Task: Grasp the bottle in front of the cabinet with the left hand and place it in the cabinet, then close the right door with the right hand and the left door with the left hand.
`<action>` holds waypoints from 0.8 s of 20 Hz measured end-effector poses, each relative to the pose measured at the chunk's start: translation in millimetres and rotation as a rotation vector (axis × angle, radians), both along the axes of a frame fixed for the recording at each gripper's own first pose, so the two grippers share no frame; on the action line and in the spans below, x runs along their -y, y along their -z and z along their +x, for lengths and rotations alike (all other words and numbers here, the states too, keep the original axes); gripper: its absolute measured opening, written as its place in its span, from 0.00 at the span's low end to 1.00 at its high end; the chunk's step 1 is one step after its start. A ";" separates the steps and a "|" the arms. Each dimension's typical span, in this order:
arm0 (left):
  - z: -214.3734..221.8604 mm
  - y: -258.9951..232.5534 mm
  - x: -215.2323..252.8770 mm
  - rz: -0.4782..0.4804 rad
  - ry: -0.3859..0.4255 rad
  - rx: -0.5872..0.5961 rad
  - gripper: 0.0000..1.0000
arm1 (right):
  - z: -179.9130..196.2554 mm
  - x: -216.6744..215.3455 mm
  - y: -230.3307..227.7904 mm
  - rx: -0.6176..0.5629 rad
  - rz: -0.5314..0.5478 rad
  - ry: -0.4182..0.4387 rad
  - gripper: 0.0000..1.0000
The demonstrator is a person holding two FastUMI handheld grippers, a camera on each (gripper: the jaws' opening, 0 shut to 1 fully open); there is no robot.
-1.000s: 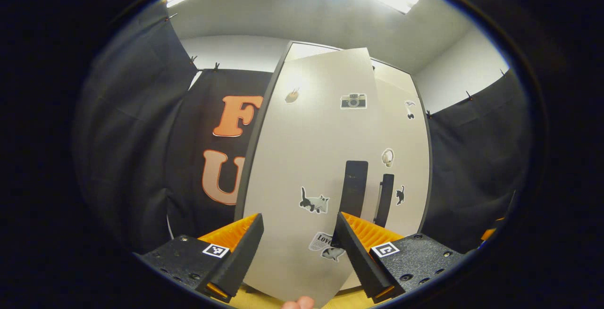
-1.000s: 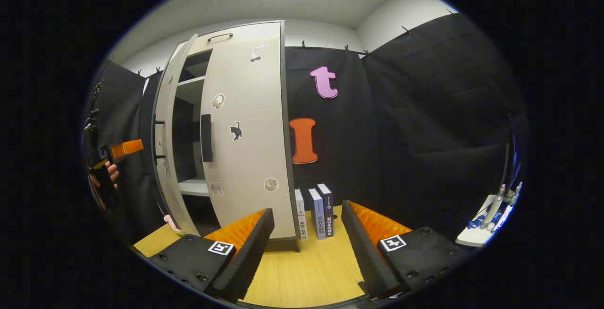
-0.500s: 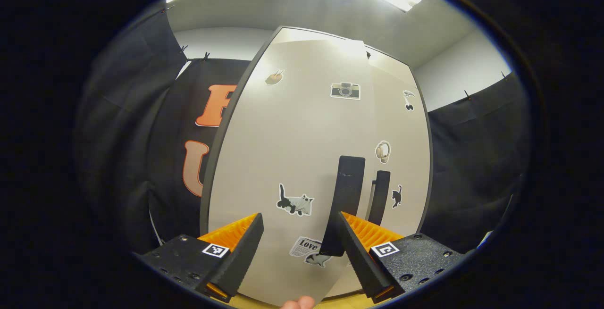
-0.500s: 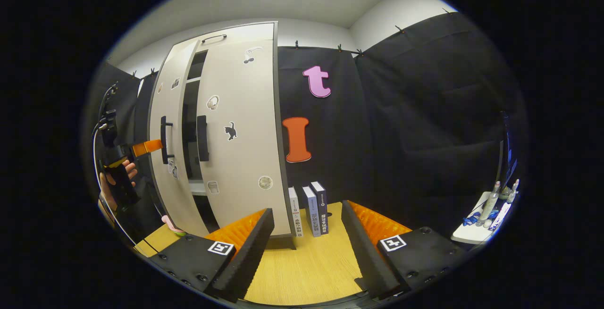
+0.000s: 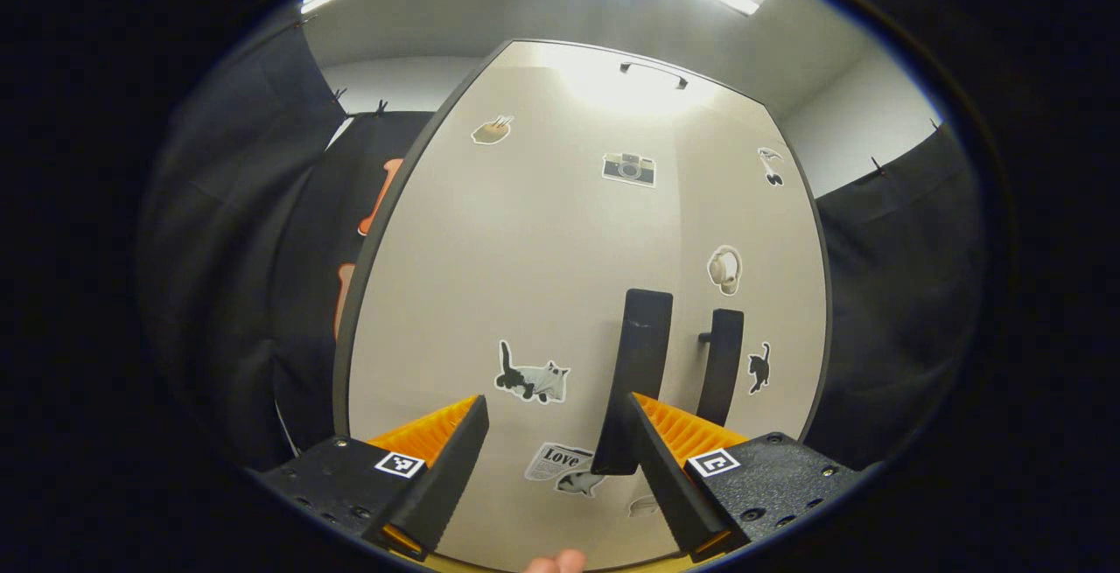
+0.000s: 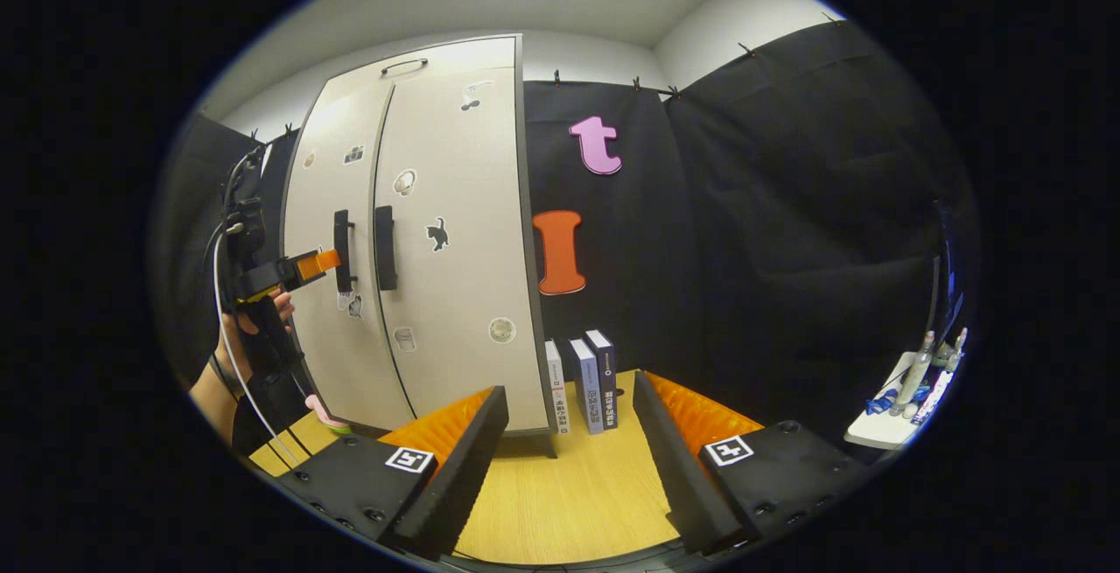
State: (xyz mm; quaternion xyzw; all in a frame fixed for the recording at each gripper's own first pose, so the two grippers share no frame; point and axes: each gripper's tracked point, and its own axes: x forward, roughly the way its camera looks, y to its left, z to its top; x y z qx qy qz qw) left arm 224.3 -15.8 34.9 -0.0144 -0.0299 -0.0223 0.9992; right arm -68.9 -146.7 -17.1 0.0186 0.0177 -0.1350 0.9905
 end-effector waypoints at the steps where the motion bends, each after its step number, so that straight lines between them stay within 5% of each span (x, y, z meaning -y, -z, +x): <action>1: 1.8 1.5 0.9 -0.002 -0.004 0.002 0.94 | 1.5 0.5 -1.5 0.006 0.003 -0.003 0.97; 7: 2.2 5.9 3.4 -0.010 -0.022 -0.022 0.94 | 5.0 3.7 -6.6 0.018 0.003 -0.037 0.96; 16: -90.5 2.3 10.9 0.009 -0.047 -0.011 0.94 | 8.8 9.8 -8.3 0.024 0.047 -0.133 0.97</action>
